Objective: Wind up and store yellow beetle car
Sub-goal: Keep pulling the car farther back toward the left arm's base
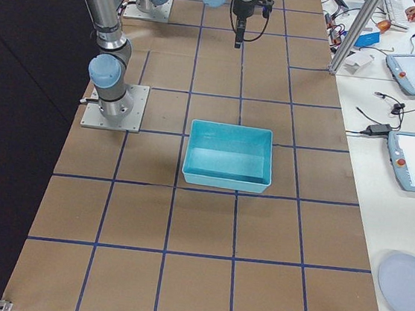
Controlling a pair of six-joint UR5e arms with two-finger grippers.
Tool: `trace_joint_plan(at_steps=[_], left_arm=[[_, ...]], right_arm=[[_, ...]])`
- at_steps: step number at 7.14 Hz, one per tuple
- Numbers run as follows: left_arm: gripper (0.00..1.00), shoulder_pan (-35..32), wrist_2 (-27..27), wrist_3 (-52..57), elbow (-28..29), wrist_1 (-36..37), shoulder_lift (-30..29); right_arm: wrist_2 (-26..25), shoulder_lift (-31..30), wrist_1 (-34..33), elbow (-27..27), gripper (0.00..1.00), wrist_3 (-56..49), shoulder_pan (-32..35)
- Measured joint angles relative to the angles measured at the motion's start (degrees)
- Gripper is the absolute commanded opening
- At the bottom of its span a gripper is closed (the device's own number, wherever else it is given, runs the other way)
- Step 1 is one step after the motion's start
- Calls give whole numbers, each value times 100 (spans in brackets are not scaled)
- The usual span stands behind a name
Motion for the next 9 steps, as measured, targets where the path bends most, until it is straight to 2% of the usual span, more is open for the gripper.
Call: trace_joint_plan(at_steps=[9], left_arm=[[25, 125, 15, 384, 28, -30, -40]], right_arm=[[1, 6, -6, -8, 100, 6, 17]])
